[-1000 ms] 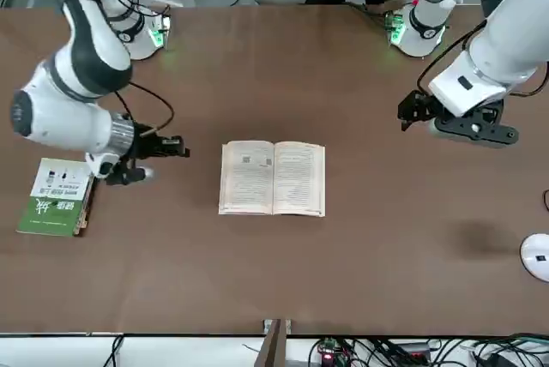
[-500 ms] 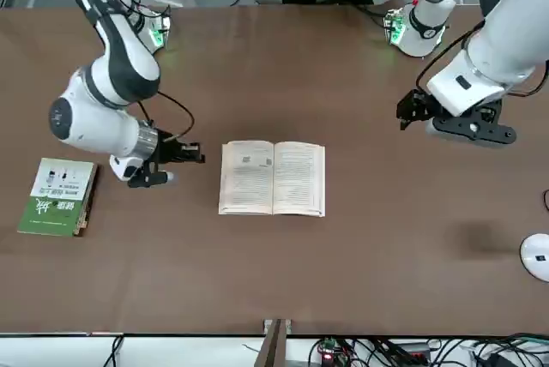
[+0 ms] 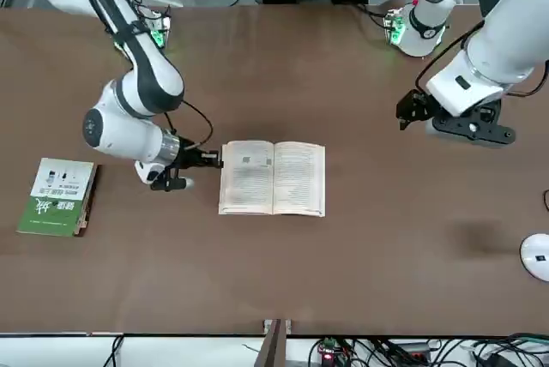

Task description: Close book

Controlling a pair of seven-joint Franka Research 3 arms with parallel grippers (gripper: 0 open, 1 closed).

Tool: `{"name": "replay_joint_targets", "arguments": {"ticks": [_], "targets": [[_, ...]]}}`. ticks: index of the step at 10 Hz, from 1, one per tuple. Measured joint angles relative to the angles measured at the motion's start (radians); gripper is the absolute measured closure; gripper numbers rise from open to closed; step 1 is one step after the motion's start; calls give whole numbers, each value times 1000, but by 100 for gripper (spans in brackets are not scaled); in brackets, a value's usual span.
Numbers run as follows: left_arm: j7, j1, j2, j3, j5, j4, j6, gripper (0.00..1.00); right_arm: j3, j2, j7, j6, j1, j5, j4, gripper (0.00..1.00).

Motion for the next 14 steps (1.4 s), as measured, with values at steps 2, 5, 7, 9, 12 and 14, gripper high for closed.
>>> {"name": "replay_joint_targets", "arguments": {"ticks": [2, 5, 7, 9, 12, 14], "targets": [[0, 0, 3, 0, 3, 0, 0, 0, 0, 14, -19, 27, 4, 24, -16, 99], [0, -1, 5, -1, 3, 0, 0, 0, 0, 40, -34, 71, 14, 32, -29, 99], [0, -8, 6, -1, 3, 0, 0, 0, 0, 64, -49, 110, 18, 32, -35, 99], [0, -12, 8, -1, 3, 0, 2, 0, -1, 95, -78, 144, 18, 32, -37, 99], [0, -13, 16, -1, 3, 0, 5, 0, -1, 121, -95, 179, 19, 33, -37, 99], [0, -13, 25, -1, 3, 0, 7, 0, -1, 137, -97, 204, 24, 33, -38, 99]]}}
